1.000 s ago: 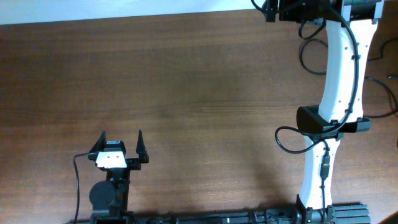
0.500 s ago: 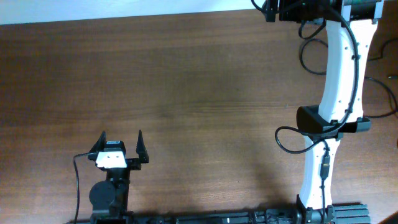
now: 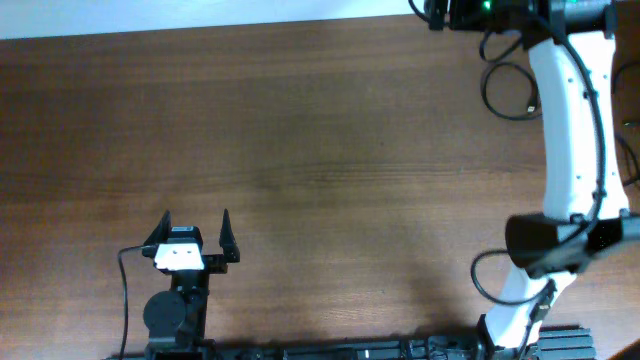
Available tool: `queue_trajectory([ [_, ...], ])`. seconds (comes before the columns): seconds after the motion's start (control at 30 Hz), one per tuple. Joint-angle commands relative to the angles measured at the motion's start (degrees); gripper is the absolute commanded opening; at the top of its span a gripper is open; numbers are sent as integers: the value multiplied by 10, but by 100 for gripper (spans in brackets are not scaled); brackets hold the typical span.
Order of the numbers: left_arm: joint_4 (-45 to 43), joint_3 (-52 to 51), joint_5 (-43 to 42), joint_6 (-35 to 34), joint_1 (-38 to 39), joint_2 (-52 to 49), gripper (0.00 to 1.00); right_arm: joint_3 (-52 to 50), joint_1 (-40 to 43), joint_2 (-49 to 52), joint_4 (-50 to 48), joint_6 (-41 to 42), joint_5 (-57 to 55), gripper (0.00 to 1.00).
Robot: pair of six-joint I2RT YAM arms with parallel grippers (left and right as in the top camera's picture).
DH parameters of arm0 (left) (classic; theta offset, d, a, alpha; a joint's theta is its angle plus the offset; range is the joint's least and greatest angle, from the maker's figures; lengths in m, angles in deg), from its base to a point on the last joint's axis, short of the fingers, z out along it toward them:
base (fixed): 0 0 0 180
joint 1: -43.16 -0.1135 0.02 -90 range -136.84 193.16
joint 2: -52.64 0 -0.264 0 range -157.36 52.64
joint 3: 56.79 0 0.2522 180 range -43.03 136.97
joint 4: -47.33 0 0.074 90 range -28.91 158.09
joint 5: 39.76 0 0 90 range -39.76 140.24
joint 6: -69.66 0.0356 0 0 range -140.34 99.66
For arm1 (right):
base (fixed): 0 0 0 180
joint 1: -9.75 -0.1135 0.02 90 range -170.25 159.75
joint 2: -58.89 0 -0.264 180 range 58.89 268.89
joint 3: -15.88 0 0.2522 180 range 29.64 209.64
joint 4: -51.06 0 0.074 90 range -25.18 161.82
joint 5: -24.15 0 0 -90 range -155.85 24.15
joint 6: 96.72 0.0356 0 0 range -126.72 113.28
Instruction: Untangle cables
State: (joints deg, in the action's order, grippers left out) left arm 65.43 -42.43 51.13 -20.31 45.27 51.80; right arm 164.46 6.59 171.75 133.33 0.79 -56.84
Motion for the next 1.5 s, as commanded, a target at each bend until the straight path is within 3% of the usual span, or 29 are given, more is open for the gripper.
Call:
queue_trajectory([
  [0.0, 5, -1, -9, 9, -4, 5, 99, -141, -3, -95, -81, -2, -6, 99],
  [0.37, 5, -1, -9, 9, -4, 5, 99, -443, -3, -275, -316, -2, -6, 99],
  [0.73, 5, -1, -9, 9, -4, 5, 99, -801, -2, -527, -574, -2, -34, 99],
  [0.97, 5, -1, -9, 9, -4, 5, 99, -939, -1, -654, -658, -2, -72, 99],
  [1.3, 5, -1, -9, 9, -4, 5, 99, -1204, -2, -821, -948, -17, -89, 99],
  [1.47, 5, -1, -9, 9, -4, 5, 99, -1316, -2, -880, -1046, -15, -96, 99],
])
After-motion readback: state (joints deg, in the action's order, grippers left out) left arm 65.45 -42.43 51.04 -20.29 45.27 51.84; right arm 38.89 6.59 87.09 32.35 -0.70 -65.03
